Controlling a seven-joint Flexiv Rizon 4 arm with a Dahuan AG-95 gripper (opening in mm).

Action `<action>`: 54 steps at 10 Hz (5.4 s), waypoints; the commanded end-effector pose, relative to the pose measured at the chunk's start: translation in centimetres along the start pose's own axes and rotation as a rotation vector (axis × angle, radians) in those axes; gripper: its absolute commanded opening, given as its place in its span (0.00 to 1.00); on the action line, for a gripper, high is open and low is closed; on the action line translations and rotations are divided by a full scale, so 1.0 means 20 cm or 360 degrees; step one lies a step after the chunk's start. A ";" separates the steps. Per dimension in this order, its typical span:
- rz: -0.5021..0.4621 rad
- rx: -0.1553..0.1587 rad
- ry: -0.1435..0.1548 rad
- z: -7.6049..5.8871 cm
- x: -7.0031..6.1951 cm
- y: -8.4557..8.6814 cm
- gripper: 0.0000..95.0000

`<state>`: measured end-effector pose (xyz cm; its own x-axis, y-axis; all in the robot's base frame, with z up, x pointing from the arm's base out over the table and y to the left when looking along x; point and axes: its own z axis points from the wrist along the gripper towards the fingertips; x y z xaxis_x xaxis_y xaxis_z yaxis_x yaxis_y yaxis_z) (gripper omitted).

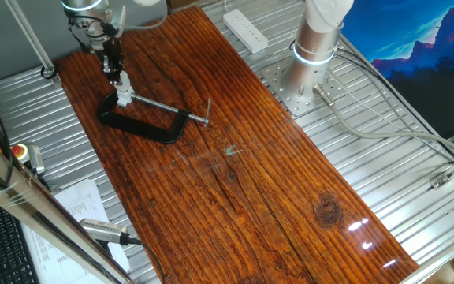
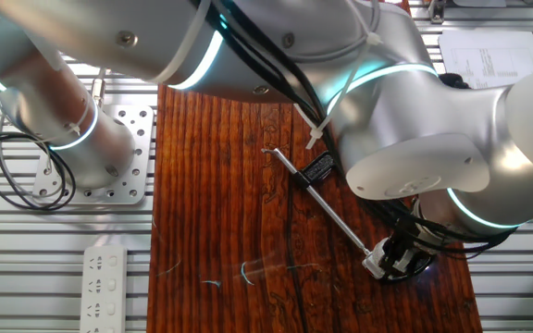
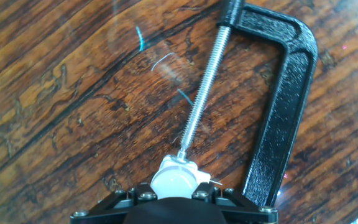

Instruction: Take out the light bulb by rotating it

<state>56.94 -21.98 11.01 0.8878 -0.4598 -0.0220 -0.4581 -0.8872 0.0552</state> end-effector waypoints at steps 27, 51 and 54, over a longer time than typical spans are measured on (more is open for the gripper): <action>0.1402 0.0037 0.0082 -0.20 0.02 -0.02 0.60; 0.4023 0.0076 -0.0090 -0.11 0.02 -0.01 0.60; 0.4158 0.0056 -0.0111 -0.09 0.00 0.00 0.60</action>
<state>57.23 -21.79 12.78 -0.9943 -0.1061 0.0069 -0.1060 0.9943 0.0052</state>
